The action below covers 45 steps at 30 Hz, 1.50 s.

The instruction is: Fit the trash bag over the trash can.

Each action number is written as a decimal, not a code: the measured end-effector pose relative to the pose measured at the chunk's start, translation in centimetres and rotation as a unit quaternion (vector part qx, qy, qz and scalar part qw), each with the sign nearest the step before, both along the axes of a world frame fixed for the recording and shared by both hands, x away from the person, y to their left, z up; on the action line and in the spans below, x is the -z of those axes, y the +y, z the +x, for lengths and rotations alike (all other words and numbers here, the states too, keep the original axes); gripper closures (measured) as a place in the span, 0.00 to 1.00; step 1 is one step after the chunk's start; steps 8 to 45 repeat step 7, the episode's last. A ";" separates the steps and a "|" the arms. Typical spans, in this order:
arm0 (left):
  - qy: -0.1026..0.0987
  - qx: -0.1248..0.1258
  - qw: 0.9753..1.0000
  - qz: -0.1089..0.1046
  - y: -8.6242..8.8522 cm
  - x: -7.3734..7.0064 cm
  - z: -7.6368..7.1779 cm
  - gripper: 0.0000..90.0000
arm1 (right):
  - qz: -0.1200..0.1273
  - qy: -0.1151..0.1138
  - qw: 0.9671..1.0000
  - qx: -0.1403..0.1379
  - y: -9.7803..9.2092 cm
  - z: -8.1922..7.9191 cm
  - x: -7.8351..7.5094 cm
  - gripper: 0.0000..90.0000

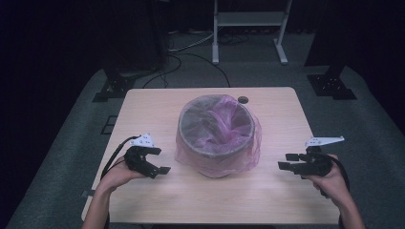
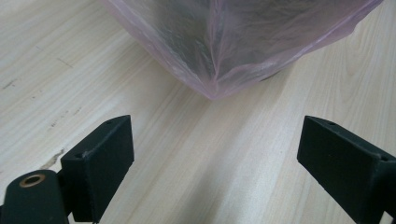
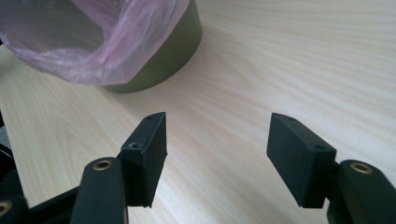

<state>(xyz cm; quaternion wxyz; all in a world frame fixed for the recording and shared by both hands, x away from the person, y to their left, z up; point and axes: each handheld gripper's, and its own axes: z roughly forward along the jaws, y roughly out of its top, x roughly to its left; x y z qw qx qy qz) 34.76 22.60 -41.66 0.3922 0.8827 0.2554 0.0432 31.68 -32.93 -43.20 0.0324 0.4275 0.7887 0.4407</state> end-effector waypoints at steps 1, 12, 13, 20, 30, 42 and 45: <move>0.001 0.000 1.000 -0.003 0.0 0.2 -0.1 0.11 | 0.000 0.000 1.000 0.003 -0.1 -0.5 0.4 0.41; 0.001 0.001 1.000 -0.005 -0.1 0.4 -0.4 0.11 | -0.003 0.005 1.000 0.005 -0.3 -1.2 1.0 0.40; 0.001 0.001 1.000 -0.005 -0.1 0.4 -0.4 0.11 | -0.003 0.005 1.000 0.005 -0.3 -1.2 1.0 0.40; 0.001 0.001 1.000 -0.005 -0.1 0.4 -0.4 0.11 | -0.003 0.005 1.000 0.005 -0.3 -1.2 1.0 0.40; 0.001 0.001 1.000 -0.005 -0.1 0.4 -0.4 0.11 | -0.003 0.005 1.000 0.005 -0.3 -1.2 1.0 0.40; 0.001 0.001 1.000 -0.005 -0.1 0.4 -0.4 0.11 | -0.003 0.005 1.000 0.005 -0.3 -1.2 1.0 0.40; 0.001 0.001 1.000 -0.005 -0.1 0.4 -0.4 0.11 | -0.003 0.005 1.000 0.005 -0.3 -1.2 1.0 0.40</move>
